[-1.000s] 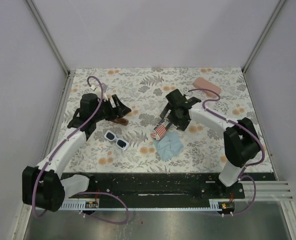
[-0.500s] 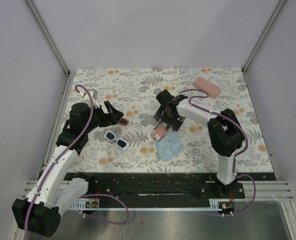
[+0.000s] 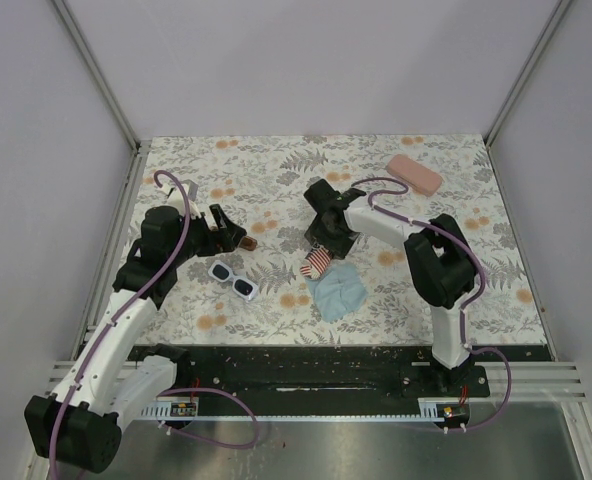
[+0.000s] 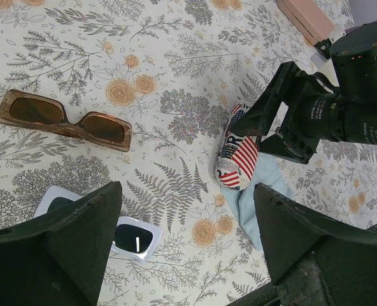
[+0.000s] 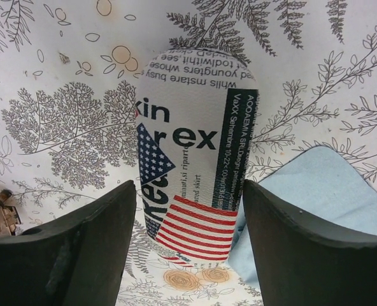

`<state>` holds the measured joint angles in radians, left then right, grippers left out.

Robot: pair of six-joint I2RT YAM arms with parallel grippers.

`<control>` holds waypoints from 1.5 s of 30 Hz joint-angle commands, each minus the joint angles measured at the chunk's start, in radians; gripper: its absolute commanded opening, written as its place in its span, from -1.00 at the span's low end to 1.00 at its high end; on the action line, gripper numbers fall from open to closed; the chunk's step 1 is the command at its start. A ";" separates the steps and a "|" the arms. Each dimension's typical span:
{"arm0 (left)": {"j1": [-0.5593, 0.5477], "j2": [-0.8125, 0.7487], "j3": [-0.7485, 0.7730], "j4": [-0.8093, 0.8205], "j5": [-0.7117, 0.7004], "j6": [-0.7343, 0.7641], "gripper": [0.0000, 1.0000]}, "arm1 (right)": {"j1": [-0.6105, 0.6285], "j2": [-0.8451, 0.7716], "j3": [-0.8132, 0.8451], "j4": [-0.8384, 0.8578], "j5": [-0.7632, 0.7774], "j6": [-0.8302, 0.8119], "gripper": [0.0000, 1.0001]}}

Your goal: Organize the sunglasses

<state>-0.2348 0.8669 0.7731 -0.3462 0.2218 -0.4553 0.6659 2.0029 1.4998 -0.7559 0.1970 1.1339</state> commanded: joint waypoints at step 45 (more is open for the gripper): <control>-0.138 0.148 -0.003 0.599 0.600 -0.450 0.98 | -0.155 -0.423 -0.653 2.150 -1.108 0.265 -0.09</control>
<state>-0.3042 0.9871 0.7074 0.1093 0.7856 -0.8524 0.5148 1.5417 0.7994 1.1217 -0.8310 1.2419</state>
